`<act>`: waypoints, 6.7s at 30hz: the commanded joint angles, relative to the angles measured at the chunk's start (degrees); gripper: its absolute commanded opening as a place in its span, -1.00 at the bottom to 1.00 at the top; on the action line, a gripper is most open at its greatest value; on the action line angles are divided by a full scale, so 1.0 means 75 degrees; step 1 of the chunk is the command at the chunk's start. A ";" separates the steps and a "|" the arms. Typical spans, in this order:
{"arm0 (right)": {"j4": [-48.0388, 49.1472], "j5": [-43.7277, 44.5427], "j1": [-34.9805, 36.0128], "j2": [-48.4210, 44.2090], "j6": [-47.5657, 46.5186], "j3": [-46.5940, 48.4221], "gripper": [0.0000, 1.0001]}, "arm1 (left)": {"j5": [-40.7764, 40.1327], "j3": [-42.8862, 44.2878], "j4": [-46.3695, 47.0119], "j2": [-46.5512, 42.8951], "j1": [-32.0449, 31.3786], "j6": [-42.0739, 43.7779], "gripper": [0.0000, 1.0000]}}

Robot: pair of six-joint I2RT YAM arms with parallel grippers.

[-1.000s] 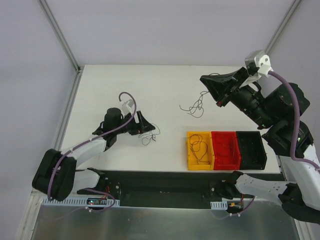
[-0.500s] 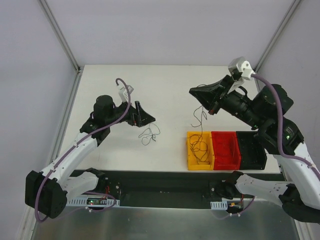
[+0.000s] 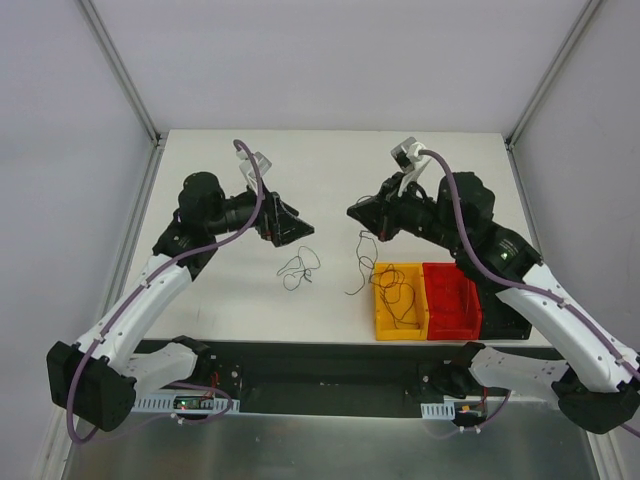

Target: Untangle the cables

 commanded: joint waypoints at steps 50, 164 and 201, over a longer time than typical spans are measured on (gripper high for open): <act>-0.2547 0.2972 -0.0010 -0.0022 0.0457 -0.3011 -0.99 | -0.0937 0.0352 -0.1090 -0.0041 0.0068 0.1477 0.68; 0.3372 -0.1612 -0.0291 0.3706 0.3798 -0.2192 -0.99 | -0.0948 -0.2496 -0.0598 -0.1155 -0.0014 -0.1756 0.49; 0.3829 -0.1801 -0.1252 0.1422 0.2568 -0.4488 0.28 | 0.0423 -0.0445 -0.0258 -0.0252 -0.0237 -0.1886 -1.00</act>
